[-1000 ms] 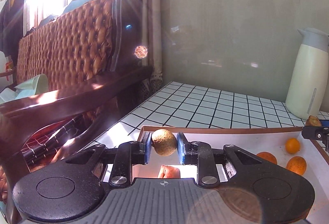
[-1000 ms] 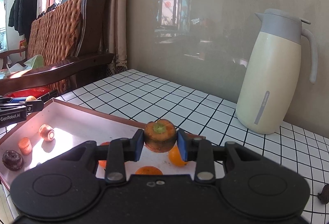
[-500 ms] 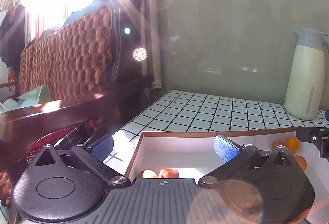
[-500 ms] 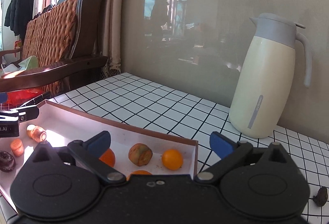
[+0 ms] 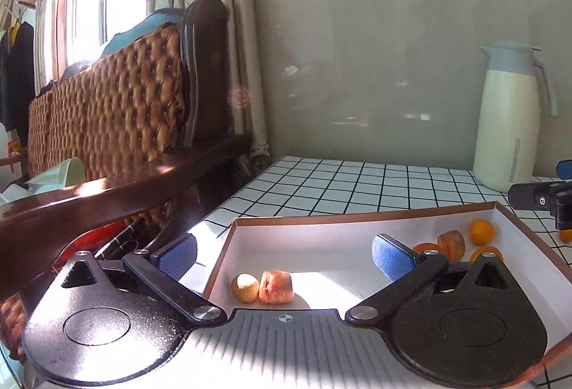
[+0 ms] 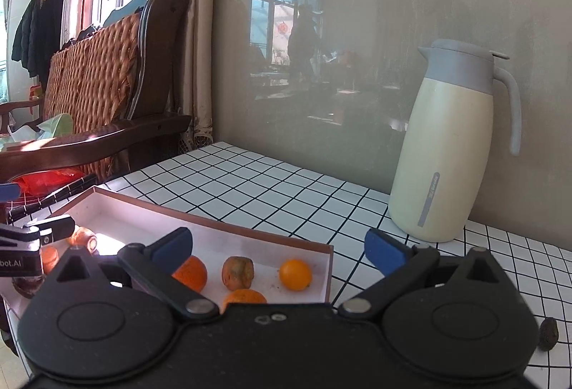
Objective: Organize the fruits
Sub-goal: 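Move both grippers away from the tray toward the kumquat and dark plum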
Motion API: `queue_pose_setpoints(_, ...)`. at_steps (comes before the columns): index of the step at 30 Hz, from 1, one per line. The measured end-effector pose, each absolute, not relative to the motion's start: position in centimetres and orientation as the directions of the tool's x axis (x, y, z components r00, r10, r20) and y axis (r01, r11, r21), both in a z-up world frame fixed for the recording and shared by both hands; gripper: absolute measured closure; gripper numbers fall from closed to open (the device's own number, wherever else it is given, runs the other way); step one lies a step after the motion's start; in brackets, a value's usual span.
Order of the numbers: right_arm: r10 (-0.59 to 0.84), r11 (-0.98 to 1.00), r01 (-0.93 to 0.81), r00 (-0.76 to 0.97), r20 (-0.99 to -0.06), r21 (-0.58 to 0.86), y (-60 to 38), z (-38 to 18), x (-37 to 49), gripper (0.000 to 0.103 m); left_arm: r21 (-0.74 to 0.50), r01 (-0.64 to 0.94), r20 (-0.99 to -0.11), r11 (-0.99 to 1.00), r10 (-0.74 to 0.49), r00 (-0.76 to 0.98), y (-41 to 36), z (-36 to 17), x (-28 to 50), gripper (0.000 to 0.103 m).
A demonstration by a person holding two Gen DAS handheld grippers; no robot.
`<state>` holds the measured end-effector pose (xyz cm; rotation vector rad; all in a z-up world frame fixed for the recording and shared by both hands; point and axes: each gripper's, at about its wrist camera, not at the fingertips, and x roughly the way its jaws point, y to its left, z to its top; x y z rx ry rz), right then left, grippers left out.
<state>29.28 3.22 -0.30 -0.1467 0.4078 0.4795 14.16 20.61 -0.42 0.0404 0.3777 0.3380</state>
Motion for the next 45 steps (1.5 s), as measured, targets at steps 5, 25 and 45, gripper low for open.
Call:
queue_pose_setpoints(5,0.405,0.885,-0.463,0.819,-0.407,-0.053,1.3,-0.1,27.9,0.006,0.093,-0.3,-0.33,0.949,0.314,0.89,18.9,0.4,13.2,0.0)
queue_pose_setpoints(25,0.244,0.961,-0.275,0.879,-0.409,-0.018,-11.8,-0.2,23.3,0.006,0.095,-0.079,-0.319,0.992,0.106,0.942,5.9,1.0,12.8,0.0)
queue_pose_setpoints(45,0.058,0.994,-0.093,0.898,-0.437,-0.06,-20.9,-2.5,24.5,0.012,0.12,0.104,-0.321,0.987,-0.061,0.945,-5.2,0.1,18.0,0.0)
